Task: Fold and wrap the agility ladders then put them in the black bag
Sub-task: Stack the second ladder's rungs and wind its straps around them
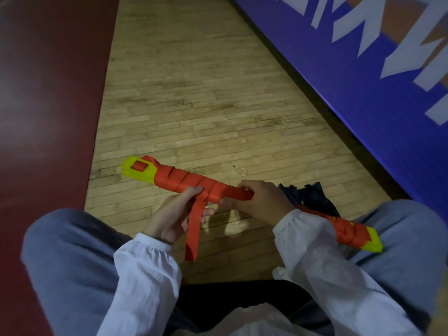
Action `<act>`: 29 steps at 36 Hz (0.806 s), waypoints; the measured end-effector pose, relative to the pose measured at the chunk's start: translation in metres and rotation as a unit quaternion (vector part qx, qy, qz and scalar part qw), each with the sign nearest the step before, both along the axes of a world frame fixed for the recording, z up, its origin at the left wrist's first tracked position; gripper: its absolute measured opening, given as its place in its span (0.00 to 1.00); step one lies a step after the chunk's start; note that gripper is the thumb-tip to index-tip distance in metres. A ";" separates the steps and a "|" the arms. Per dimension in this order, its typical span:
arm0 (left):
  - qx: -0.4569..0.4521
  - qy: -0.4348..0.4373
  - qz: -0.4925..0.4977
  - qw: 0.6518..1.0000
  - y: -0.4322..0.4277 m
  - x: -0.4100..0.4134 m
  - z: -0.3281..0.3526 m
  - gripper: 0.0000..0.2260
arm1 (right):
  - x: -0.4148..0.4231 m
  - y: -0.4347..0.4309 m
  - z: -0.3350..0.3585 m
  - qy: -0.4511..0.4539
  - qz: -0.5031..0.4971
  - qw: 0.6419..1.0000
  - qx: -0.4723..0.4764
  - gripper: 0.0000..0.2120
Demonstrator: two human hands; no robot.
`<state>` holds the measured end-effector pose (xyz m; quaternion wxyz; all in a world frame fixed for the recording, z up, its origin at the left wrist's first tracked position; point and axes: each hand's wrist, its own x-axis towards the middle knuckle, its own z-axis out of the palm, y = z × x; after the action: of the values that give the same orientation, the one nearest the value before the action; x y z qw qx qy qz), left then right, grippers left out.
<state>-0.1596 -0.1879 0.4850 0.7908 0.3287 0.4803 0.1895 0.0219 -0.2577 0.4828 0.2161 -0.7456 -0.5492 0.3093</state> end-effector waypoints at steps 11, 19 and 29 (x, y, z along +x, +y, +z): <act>0.024 0.005 0.023 0.999 -0.005 0.001 -0.005 0.14 | -0.006 -0.003 -0.005 -0.047 0.001 0.998 0.033 0.26; 0.052 -0.033 0.013 0.998 -0.007 -0.005 -0.008 0.13 | 0.008 0.003 0.006 0.017 0.066 0.995 -0.073 0.22; 0.050 -0.074 -0.009 0.996 -0.007 -0.008 -0.005 0.15 | 0.017 0.003 0.009 0.090 0.068 0.992 -0.061 0.18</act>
<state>-0.1680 -0.1947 0.4804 0.8083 0.3571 0.4077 0.2299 0.0388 -0.2551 0.4914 0.1971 -0.6878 -0.5567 0.4222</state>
